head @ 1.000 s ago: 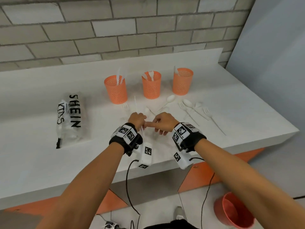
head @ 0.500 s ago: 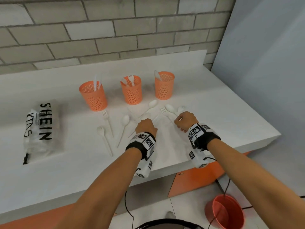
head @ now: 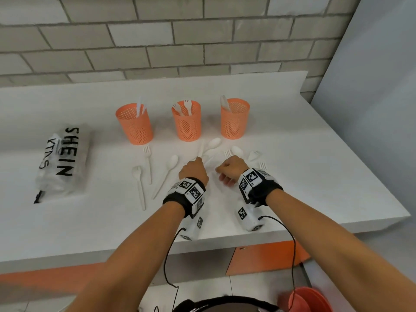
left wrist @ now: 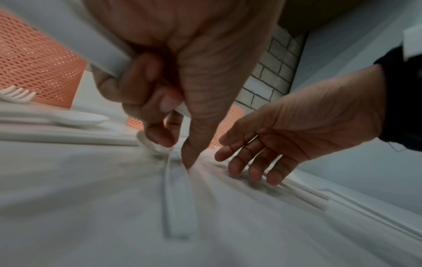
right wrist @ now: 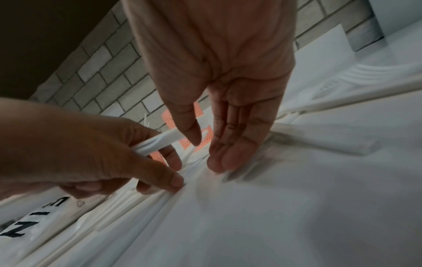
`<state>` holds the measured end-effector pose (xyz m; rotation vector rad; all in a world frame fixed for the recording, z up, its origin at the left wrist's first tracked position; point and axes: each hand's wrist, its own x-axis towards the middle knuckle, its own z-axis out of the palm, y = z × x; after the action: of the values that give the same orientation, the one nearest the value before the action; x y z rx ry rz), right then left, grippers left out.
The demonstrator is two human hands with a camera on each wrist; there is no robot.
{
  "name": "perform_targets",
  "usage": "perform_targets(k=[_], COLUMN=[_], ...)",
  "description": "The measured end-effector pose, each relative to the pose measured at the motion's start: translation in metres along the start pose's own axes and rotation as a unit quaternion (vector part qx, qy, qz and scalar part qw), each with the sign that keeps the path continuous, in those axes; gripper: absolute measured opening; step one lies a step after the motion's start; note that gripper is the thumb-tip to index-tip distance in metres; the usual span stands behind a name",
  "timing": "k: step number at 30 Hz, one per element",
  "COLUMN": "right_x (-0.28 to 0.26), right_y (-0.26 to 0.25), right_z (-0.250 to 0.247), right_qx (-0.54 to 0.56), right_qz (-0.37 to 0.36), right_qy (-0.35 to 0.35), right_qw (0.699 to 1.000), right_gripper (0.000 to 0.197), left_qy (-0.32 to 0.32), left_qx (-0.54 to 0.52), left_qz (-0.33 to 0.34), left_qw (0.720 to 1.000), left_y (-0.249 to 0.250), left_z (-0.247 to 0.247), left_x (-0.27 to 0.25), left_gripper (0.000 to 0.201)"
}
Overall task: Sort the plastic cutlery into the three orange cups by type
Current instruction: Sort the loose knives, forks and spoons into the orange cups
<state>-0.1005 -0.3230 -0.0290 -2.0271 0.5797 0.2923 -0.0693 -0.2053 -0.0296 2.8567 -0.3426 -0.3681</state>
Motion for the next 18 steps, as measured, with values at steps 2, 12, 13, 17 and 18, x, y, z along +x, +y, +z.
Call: perform_targets(k=[2, 12, 13, 17, 18], right_x=[0.002, 0.004, 0.004, 0.004, 0.002], right_y=[-0.001, -0.005, -0.006, -0.012, -0.014], right_z=[0.001, 0.003, 0.003, 0.002, 0.001], right_qx=[-0.001, 0.012, 0.012, 0.008, 0.006], right_qz=[-0.003, -0.001, 0.002, 0.033, 0.047], right_qy=[-0.008, -0.026, -0.029, -0.057, -0.072], right_qw=[1.000, 1.000, 1.000, 0.998, 0.996], right_gripper=[0.018, 0.019, 0.018, 0.019, 0.018], left_qy=[0.008, 0.011, 0.011, -0.023, -0.034], left_qx=[-0.004, 0.028, 0.032, 0.023, 0.008], left_qz=[-0.002, -0.031, -0.030, -0.024, -0.024], left_qw=[1.000, 0.999, 0.999, 0.999, 0.999], left_y=[0.000, -0.001, 0.000, 0.005, 0.005], left_z=[0.000, -0.005, -0.005, -0.008, -0.008], left_x=[-0.001, -0.003, -0.003, -0.005, -0.006], left_gripper=[0.034, 0.032, 0.029, 0.031, 0.034])
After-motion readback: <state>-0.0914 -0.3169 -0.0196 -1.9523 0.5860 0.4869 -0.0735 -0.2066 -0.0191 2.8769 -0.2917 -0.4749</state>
